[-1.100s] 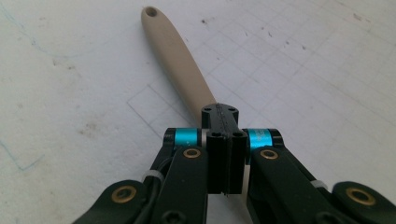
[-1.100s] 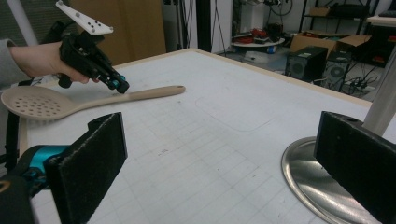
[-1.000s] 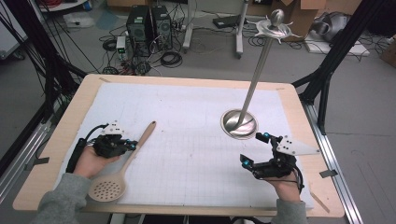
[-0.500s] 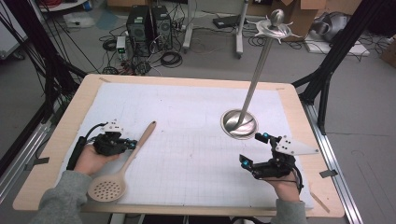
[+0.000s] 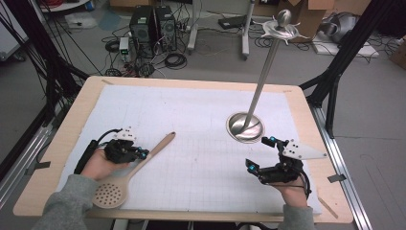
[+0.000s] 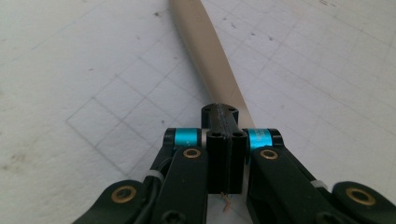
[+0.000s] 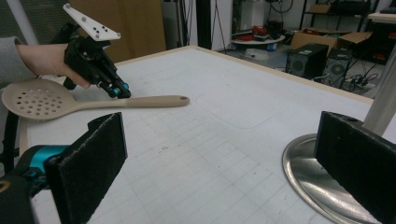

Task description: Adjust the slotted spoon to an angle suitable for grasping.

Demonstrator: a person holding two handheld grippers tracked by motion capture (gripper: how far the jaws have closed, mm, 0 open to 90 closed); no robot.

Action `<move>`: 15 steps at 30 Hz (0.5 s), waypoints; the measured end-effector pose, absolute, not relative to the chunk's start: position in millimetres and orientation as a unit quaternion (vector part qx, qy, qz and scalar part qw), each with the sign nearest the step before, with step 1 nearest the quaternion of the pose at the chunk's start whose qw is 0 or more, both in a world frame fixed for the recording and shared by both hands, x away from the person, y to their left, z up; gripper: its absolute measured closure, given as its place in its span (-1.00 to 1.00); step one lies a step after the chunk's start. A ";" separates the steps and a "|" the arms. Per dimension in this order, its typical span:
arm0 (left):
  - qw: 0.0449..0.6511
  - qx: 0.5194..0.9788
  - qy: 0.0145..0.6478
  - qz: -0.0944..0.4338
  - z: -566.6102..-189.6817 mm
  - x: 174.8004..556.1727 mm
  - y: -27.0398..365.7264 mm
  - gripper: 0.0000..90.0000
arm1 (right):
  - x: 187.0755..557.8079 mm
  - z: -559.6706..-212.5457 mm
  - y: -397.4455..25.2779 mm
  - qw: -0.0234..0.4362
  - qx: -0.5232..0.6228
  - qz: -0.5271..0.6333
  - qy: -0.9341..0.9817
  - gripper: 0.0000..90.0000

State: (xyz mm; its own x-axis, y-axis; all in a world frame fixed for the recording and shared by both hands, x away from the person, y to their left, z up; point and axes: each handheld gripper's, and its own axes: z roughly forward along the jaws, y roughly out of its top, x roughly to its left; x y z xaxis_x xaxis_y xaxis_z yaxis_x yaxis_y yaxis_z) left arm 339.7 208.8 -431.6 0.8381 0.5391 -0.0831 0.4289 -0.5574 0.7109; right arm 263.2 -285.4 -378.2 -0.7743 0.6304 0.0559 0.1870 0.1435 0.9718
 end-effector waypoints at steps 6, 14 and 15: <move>0.384 0.888 0.249 0.054 -432.8 335.8 204.1 0.99 | 262.5 -377.9 -286.2 0.189 0.278 0.593 0.732 -0.97; 0.379 0.891 0.241 0.062 -429.0 332.1 202.0 0.99 | 262.7 -378.3 -285.8 0.189 0.278 0.591 0.733 -0.97; 0.381 0.889 0.244 0.064 -427.2 332.1 202.7 0.99 | 262.5 -378.2 -285.8 0.189 0.279 0.592 0.732 -0.97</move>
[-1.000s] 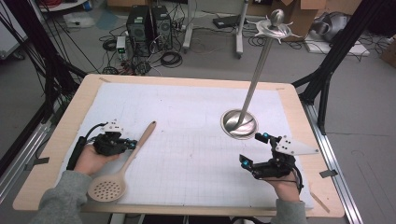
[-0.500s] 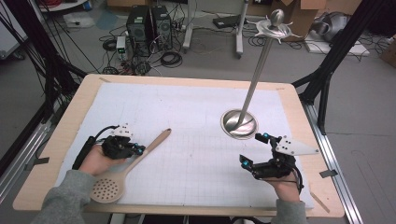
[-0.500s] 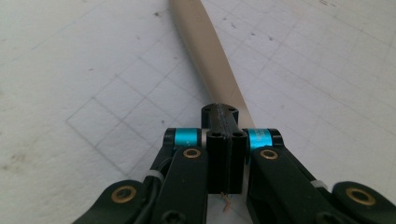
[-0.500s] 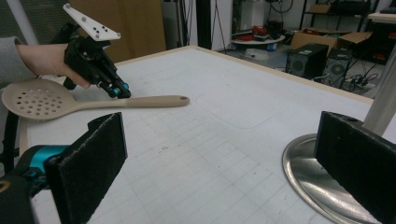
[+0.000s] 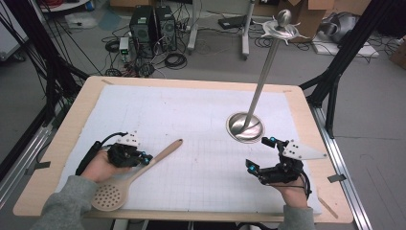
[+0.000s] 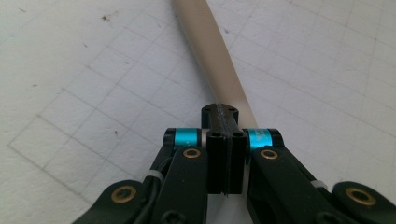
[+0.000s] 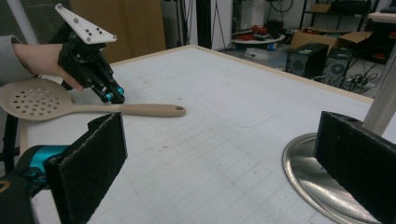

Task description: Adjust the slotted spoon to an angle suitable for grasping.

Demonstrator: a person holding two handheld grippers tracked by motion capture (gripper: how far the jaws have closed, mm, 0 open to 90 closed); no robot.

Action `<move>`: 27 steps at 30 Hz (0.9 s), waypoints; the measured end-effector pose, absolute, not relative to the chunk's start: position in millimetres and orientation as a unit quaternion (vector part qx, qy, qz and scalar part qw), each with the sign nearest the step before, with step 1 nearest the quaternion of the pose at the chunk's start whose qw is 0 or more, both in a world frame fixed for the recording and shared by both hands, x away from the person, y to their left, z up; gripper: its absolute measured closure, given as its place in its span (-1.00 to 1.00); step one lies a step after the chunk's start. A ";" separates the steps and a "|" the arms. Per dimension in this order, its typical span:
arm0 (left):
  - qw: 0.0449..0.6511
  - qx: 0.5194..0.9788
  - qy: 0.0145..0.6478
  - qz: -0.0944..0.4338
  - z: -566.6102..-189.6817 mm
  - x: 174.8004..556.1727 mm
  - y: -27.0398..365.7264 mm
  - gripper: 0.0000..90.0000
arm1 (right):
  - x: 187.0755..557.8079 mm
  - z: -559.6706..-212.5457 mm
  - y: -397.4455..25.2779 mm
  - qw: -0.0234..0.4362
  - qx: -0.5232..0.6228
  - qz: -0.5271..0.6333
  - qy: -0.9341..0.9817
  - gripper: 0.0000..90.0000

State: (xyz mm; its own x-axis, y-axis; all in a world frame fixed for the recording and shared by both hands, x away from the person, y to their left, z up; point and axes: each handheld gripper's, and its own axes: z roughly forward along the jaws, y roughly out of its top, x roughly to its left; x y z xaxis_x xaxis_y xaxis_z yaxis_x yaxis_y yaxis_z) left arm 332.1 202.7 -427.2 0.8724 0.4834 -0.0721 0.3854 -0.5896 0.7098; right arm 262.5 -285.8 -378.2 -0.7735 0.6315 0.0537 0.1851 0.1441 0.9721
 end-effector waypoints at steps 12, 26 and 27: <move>0.348 0.889 0.281 0.098 -413.2 336.2 178.1 0.99 | 262.6 -378.1 -285.8 0.189 0.277 0.594 0.732 -0.97; 0.351 0.904 0.234 0.068 -418.9 336.5 163.3 0.99 | 262.0 -377.9 -286.2 0.186 0.279 0.595 0.731 -0.97; 0.351 0.906 0.227 0.067 -418.6 335.5 161.9 0.99 | 262.5 -378.0 -286.1 0.189 0.277 0.594 0.731 -0.97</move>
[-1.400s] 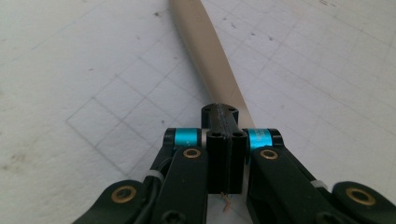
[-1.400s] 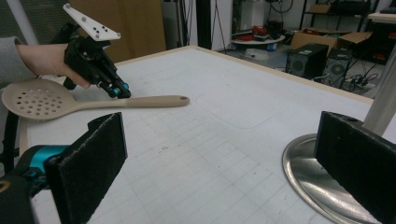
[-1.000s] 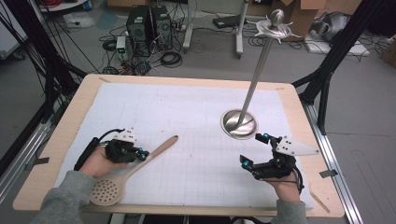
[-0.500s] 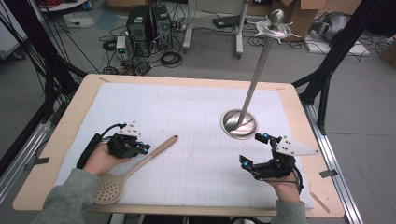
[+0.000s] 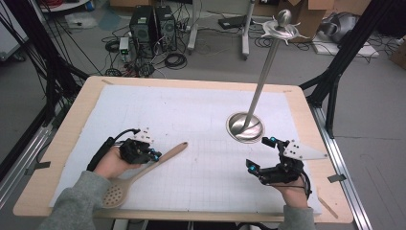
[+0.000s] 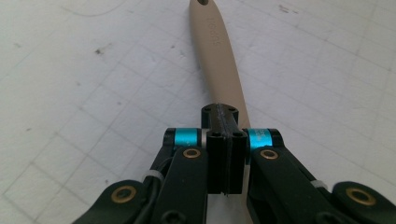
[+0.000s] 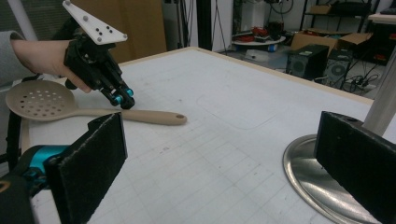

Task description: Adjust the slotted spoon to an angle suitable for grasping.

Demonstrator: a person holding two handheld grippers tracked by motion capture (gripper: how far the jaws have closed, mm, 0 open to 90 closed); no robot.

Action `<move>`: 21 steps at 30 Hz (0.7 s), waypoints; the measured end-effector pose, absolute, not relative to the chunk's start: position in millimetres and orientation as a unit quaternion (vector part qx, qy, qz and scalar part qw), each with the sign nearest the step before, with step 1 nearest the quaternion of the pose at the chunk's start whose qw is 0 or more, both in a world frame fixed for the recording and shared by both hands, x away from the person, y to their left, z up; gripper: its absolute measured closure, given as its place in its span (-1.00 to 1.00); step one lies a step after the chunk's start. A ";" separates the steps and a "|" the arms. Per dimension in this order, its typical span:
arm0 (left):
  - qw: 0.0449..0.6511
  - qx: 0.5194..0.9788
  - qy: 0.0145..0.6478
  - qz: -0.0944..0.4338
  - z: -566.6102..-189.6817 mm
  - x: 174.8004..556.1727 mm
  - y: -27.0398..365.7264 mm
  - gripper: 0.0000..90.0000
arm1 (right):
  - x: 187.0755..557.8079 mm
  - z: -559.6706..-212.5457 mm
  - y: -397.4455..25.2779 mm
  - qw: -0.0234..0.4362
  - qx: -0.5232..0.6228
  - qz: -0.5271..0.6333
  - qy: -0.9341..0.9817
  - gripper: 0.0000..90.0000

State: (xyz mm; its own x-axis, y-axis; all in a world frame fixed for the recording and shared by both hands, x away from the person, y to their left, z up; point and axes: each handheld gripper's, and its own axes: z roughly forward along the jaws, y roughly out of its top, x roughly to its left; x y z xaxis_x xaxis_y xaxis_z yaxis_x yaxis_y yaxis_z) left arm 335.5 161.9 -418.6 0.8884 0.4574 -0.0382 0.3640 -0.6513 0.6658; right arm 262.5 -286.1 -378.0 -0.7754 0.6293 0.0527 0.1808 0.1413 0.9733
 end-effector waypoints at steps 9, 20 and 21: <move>0.352 0.914 0.197 0.051 -417.1 331.9 156.0 0.99 | 261.8 -377.8 -287.8 0.186 0.281 0.595 0.729 -0.97; 0.354 0.916 0.186 0.037 -415.4 328.2 152.8 0.99 | 262.8 -378.3 -286.5 0.189 0.276 0.593 0.732 -0.97; 0.351 0.917 0.183 0.042 -415.2 328.2 153.0 0.99 | 262.4 -378.0 -286.4 0.187 0.277 0.594 0.731 -0.97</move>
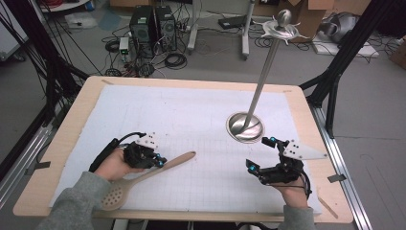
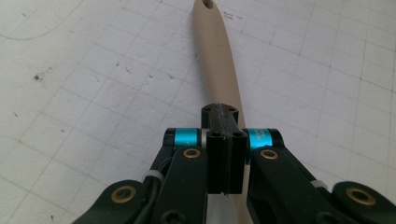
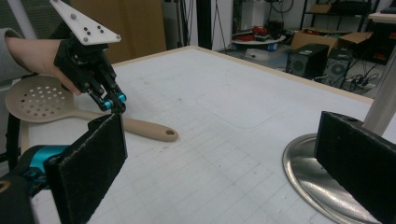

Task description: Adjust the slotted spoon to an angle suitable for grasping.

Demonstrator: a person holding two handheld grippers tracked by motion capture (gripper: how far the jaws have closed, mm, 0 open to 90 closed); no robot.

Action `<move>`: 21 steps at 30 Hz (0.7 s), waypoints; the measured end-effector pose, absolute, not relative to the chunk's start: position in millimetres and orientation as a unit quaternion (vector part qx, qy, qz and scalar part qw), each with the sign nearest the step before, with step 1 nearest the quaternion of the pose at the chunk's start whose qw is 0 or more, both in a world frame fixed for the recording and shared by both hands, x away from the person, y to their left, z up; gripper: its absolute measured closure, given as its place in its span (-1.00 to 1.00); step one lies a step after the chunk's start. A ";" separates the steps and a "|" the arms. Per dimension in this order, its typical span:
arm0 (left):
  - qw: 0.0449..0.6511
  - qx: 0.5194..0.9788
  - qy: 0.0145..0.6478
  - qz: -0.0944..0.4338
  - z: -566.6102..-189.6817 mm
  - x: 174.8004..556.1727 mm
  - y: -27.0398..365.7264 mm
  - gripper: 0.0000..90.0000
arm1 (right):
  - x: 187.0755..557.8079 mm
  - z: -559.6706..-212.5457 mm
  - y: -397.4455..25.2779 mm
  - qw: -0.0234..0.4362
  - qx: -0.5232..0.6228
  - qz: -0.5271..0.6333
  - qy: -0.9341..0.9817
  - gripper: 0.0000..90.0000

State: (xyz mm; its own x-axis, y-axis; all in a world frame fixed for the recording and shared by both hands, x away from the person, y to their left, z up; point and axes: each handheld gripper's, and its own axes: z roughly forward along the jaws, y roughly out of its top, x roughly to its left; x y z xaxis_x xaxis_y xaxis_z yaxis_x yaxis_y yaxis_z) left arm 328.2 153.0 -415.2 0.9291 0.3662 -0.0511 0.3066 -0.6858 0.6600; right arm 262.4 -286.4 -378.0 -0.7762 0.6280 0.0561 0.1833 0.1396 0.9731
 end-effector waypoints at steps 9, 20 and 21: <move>0.366 0.904 0.209 0.076 -404.1 320.6 162.0 0.99 | 262.2 -378.0 -286.5 0.188 0.278 0.594 0.731 -0.97; 0.368 0.895 0.244 0.061 -399.3 303.7 182.0 0.48 | 263.2 -378.5 -284.9 0.187 0.278 0.591 0.734 -0.97; 0.367 0.895 0.247 0.059 -398.4 302.3 183.5 0.43 | 263.3 -378.6 -284.5 0.186 0.278 0.590 0.735 -0.97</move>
State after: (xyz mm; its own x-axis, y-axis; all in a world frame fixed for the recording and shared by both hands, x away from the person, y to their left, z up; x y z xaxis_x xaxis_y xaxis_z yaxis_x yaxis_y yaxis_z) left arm 302.3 183.5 -398.4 0.8714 0.4847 -0.0751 0.3981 -0.6095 0.6856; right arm 263.3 -284.5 -378.6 -0.7756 0.6289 0.0545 0.1890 0.1490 0.9706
